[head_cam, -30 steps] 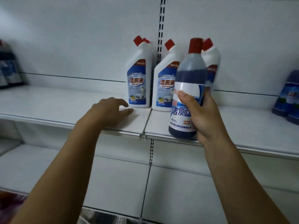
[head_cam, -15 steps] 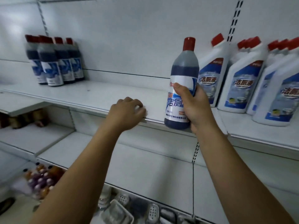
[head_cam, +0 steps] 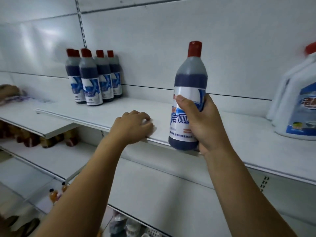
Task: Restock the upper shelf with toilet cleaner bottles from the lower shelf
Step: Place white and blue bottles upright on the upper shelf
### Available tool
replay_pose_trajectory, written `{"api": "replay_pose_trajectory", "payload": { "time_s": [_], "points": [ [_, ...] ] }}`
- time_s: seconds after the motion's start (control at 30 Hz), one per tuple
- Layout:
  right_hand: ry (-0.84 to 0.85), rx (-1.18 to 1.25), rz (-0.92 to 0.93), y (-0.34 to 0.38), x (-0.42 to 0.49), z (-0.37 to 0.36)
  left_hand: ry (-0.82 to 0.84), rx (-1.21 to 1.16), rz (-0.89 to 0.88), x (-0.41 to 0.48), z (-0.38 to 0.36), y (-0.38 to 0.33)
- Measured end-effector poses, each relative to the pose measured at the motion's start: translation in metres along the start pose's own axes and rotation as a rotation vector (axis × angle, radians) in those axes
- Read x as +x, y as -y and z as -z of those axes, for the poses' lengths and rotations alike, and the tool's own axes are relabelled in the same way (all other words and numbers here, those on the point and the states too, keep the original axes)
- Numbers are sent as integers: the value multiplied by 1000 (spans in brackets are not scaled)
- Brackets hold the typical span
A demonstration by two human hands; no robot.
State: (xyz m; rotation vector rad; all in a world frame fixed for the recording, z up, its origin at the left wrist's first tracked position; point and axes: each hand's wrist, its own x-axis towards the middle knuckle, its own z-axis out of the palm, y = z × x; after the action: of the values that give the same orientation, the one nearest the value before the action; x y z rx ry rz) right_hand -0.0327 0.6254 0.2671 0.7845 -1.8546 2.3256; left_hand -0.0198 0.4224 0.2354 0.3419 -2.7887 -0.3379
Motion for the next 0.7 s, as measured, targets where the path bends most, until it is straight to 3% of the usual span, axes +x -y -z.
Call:
{"api": "replay_pose_trajectory", "payload": {
  "time_s": [0.43, 0.7],
  "points": [
    [63, -105, 27, -39, 45, -136, 62, -13, 4, 49, 31, 148],
    [-111, -182, 52, -74, 69, -244, 68, -55, -193, 67, 53, 250]
  ]
}}
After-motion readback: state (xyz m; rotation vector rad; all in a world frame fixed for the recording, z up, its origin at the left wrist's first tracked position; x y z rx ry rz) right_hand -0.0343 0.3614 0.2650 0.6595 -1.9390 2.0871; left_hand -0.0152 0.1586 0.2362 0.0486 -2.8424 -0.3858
